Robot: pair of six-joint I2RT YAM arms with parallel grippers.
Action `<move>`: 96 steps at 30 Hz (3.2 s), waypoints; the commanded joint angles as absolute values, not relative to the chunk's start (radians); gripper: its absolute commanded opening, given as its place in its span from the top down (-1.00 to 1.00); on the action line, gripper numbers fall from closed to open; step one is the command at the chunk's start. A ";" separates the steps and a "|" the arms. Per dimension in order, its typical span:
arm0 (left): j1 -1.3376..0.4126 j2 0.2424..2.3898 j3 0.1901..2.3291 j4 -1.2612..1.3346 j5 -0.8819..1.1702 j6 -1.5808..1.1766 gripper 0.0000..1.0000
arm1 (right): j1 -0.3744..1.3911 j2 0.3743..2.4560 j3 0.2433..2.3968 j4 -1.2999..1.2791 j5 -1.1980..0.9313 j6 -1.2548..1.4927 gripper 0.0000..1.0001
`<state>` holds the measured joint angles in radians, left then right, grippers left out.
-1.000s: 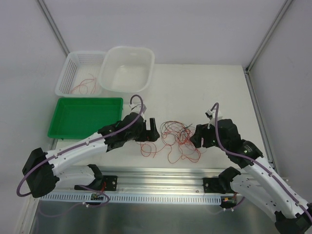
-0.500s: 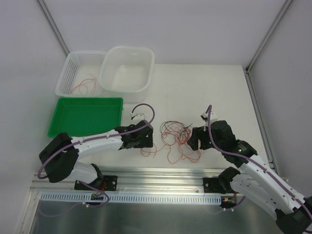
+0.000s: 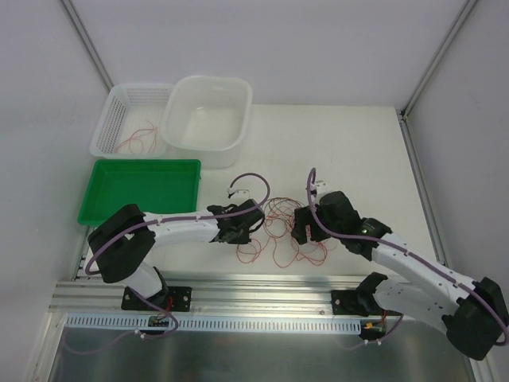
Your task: Untangle the cables
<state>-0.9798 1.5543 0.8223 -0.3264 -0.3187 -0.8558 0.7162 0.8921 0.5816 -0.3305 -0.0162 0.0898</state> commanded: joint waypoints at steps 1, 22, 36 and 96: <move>-0.986 1.549 0.835 -0.342 -0.334 -0.862 0.75 | 0.761 0.991 0.650 -0.238 0.070 0.106 -0.67; -0.844 0.959 0.974 -0.699 -0.511 -0.598 1.00 | 0.507 1.158 0.727 -0.363 0.336 0.199 0.99; -0.738 0.899 1.564 -0.920 -0.662 -0.275 1.00 | 0.120 1.137 0.758 -0.446 0.164 0.247 0.84; -0.285 1.810 1.954 -0.354 -0.241 -0.205 -0.91 | 0.489 0.649 0.736 -0.652 -0.029 0.044 -0.88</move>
